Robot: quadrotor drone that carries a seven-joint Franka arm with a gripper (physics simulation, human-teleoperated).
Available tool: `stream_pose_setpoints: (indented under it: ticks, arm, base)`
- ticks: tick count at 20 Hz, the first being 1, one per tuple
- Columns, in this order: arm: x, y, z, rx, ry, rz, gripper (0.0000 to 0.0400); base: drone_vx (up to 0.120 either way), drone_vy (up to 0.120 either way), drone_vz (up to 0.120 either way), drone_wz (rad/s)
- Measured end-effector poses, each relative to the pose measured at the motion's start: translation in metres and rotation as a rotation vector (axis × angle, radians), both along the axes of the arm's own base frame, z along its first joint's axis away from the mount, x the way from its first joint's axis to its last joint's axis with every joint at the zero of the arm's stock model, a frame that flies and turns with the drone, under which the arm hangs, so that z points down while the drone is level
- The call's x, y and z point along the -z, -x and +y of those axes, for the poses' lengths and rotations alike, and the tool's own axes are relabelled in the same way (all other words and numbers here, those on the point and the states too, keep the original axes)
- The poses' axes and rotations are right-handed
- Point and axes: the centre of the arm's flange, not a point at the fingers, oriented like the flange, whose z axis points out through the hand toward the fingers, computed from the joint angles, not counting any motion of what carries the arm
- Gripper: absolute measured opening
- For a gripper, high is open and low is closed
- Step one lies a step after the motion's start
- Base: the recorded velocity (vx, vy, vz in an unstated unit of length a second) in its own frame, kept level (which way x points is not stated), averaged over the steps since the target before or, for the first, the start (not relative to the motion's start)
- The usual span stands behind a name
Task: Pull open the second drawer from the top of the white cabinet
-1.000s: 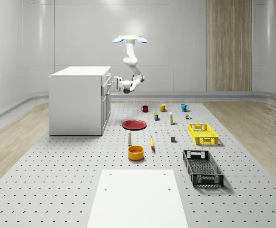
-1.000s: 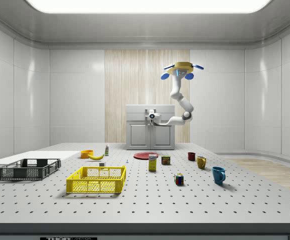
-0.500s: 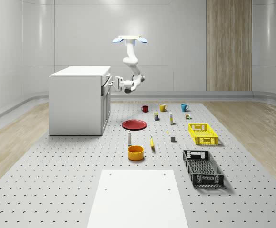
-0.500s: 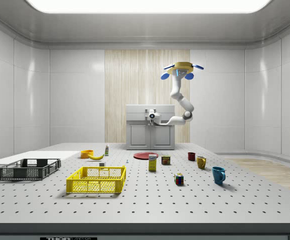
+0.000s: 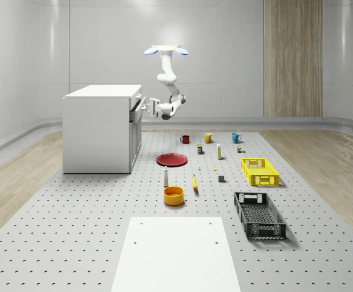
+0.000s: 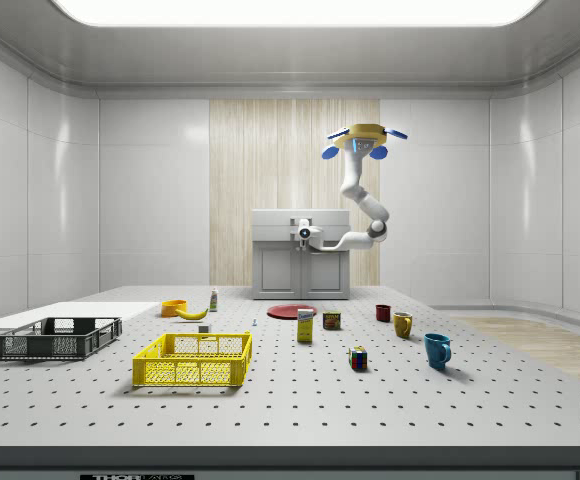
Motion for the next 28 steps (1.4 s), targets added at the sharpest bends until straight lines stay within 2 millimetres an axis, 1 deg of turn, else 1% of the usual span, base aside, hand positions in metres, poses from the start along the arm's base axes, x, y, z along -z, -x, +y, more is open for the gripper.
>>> stream_pose_setpoints:
  ticks: [6, 10, 12, 14, 17, 20, 21, 22, 23, 25, 26, 27, 28]
  arm:
    - [0.003, -0.001, -0.025, 0.0, -0.008, -0.03, 0.0146]
    - [0.003, -0.001, -0.045, 0.001, -0.016, -0.033, 0.0118]
    - [0.003, -0.001, -0.053, 0.001, -0.019, -0.033, 0.0179]
    - [0.004, -0.001, -0.059, 0.002, -0.02, -0.032, 0.0227]
    - [0.004, -0.002, -0.059, 0.002, -0.022, -0.032, 0.0265]
    - [0.004, -0.002, -0.054, 0.002, -0.023, -0.032, 0.0284]
    - [0.004, -0.002, -0.053, 0.002, -0.023, -0.032, 0.0243]
    - [0.004, -0.002, -0.052, 0.002, -0.024, -0.032, 0.0212]
    - [0.004, -0.002, -0.052, 0.002, -0.024, -0.032, 0.0187]
    - [0.004, -0.002, -0.056, 0.002, -0.024, -0.032, 0.0153]
    - [0.004, -0.002, -0.059, 0.002, -0.023, -0.032, 0.0149]
    - [-0.001, 0.0, -0.063, 0.001, -0.012, -0.011, 0.0192]
    - [0.0, 0.0, -0.067, 0.001, -0.011, -0.013, 0.0182]
  base:
    - [0.0, 0.0, 0.0, 0.0]
    - [0.0, 0.0, 0.0, 0.0]
    - [0.0, 0.0, 0.0, 0.0]
    - [0.0, 0.0, 0.0, 0.0]
    - [0.0, 0.0, 0.0, 0.0]
    - [0.0, 0.0, 0.0, 0.0]
    - [0.0, 0.0, 0.0, 0.0]
    - [0.0, 0.0, 0.0, 0.0]
    - [0.0, 0.0, 0.0, 0.0]
    - [0.0, 0.0, 0.0, 0.0]
    - [0.0, 0.0, 0.0, 0.0]
    - [0.0, 0.0, 0.0, 0.0]
    - [0.0, 0.0, 0.0, 0.0]
